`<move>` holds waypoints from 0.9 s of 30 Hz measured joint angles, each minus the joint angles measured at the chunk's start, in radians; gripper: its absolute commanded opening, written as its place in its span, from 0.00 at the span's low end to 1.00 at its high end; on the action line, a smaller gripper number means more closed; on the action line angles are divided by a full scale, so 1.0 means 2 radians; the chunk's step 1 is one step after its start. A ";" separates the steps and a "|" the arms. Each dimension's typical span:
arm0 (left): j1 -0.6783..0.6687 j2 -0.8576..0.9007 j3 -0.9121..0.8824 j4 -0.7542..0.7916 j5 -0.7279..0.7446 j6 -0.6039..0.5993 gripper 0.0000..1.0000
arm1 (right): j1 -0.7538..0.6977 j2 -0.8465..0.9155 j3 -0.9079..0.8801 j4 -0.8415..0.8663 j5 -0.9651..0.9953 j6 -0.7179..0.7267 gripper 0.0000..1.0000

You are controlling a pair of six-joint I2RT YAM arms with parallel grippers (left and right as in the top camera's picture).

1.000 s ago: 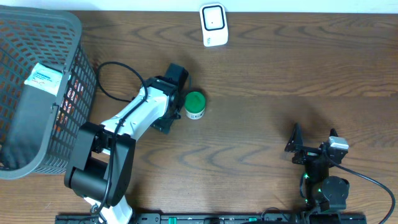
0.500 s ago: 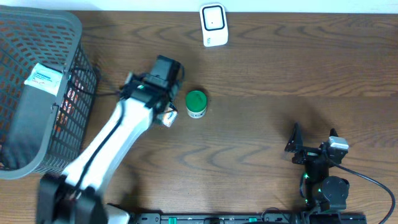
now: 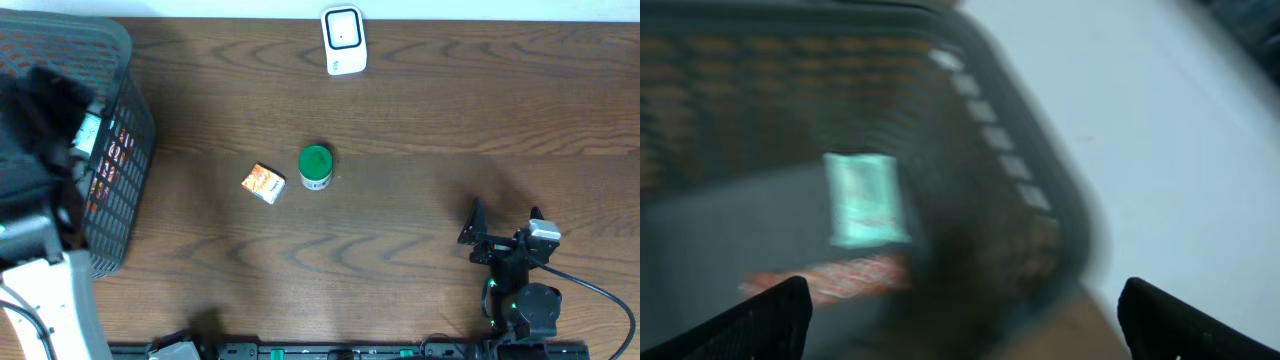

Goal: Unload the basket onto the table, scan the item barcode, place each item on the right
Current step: 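Return the left gripper to the basket and grasp the red TOP bar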

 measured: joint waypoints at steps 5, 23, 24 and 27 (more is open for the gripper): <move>0.108 0.051 0.000 -0.013 0.108 0.161 0.98 | 0.000 0.000 0.000 0.000 0.000 0.000 0.99; 0.137 0.245 -0.006 -0.057 0.156 0.457 0.98 | 0.000 0.000 0.000 0.000 0.000 0.000 0.99; 0.137 0.254 -0.006 -0.058 0.155 0.462 0.98 | 0.000 0.000 0.000 0.000 0.000 0.000 0.99; 0.137 0.284 -0.006 -0.058 0.150 0.476 0.98 | 0.000 0.000 0.000 0.000 0.000 0.000 0.99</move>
